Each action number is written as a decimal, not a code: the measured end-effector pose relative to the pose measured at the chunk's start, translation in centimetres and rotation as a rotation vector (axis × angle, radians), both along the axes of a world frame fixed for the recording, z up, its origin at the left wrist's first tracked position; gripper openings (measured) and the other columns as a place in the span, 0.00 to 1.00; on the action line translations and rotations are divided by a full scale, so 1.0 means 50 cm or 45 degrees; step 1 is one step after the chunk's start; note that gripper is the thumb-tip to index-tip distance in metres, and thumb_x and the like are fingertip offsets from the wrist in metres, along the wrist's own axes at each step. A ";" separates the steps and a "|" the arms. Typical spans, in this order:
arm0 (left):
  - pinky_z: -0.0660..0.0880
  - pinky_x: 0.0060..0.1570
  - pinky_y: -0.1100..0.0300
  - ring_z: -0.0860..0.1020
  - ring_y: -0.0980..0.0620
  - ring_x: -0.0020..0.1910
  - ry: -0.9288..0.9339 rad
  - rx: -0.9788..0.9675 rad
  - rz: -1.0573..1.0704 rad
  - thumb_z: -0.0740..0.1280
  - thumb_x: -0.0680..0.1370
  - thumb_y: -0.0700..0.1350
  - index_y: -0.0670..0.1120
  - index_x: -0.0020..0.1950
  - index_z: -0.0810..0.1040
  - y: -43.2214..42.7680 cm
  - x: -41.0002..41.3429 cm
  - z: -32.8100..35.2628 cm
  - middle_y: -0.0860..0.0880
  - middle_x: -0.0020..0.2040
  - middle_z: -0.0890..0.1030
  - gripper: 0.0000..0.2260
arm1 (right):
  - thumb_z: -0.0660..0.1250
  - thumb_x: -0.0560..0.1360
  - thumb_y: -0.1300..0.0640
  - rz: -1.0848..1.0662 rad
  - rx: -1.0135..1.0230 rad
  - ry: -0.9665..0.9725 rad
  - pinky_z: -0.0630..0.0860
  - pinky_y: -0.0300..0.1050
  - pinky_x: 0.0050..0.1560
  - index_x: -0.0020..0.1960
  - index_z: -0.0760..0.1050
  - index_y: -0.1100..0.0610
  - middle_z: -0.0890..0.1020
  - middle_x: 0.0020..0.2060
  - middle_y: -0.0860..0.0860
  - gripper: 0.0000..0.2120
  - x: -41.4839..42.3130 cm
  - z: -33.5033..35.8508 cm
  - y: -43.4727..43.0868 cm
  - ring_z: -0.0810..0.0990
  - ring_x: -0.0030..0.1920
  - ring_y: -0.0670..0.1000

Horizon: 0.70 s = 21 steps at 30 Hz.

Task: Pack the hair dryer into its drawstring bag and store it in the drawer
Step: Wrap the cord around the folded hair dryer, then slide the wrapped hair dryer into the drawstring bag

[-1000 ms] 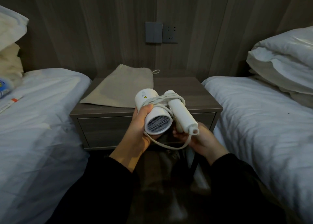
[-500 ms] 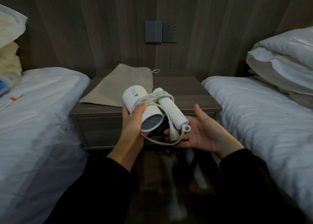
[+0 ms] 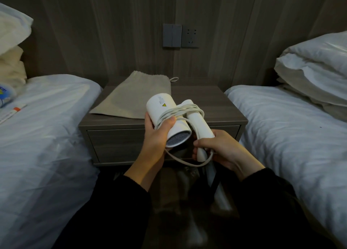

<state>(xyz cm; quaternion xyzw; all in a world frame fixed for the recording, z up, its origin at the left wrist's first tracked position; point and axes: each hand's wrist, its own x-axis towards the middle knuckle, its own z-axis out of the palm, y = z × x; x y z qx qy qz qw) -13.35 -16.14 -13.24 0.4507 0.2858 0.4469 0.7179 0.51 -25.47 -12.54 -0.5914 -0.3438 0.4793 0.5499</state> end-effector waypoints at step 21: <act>0.58 0.68 0.57 0.67 0.44 0.67 1.796 1.488 0.212 0.53 0.81 0.50 0.47 0.71 0.68 0.147 0.028 -0.015 0.44 0.69 0.71 0.19 | 0.63 0.74 0.67 -0.362 0.096 0.332 0.76 0.44 0.26 0.42 0.71 0.65 0.74 0.23 0.56 0.03 0.064 0.026 0.013 0.75 0.23 0.51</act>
